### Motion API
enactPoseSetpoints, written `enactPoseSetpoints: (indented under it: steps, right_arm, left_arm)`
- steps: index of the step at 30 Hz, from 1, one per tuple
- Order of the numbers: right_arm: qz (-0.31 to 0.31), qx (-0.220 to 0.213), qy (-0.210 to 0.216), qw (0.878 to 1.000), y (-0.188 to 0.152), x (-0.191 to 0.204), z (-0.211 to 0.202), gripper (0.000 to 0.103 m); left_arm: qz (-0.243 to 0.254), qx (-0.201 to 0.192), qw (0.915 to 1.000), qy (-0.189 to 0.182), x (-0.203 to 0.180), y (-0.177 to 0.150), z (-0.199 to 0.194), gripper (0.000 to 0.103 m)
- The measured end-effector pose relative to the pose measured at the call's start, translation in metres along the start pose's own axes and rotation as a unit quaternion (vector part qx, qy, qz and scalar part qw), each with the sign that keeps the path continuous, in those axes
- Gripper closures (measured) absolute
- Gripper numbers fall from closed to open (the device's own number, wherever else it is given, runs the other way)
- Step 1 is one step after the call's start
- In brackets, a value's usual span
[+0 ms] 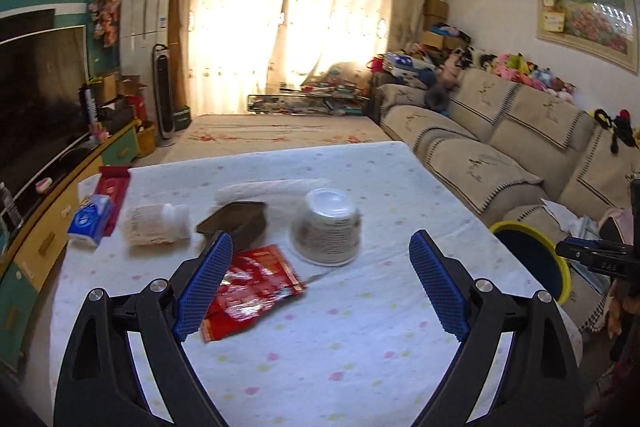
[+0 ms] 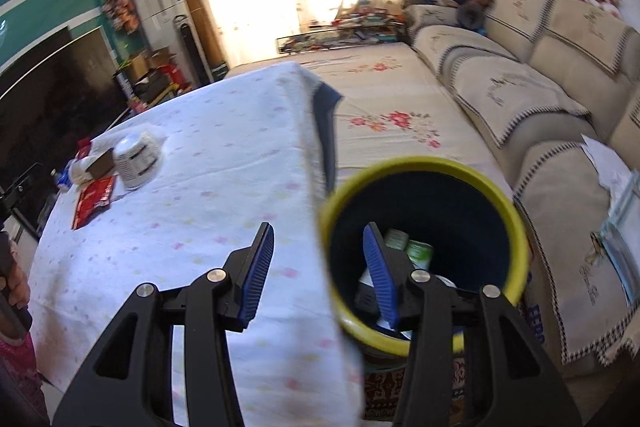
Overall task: Collect trash
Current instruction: 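Grasp the white upturned bowl by its sides with the right gripper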
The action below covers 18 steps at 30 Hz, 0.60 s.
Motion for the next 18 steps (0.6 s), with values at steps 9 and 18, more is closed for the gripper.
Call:
enactPoseSetpoints:
  steps: [9,18]
  right_arm:
    - [-0.091,-0.005,0.060,0.994,0.041,0.118,0.018,0.052]
    - [-0.167,-0.002,0.083,0.982,0.065,0.219,0.054,0.030]
  left_arm:
    - [-0.065,-0.021,0.9960,0.058,0.091,-0.024,-0.013,0.012]
    - [-0.061,-0.017,0.9954,0.072,0.080,-0.029,-0.008,0.009]
Point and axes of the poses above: each gripper's, at about its wrist camera, not at the fingertips, and z roughly the way its jaws point, x to its left, y to its top, the point moved 7 cm from there along z, roughly the way its jaws point, and after that the axes turned 4 degrees about -y, right-handed, at the moved point
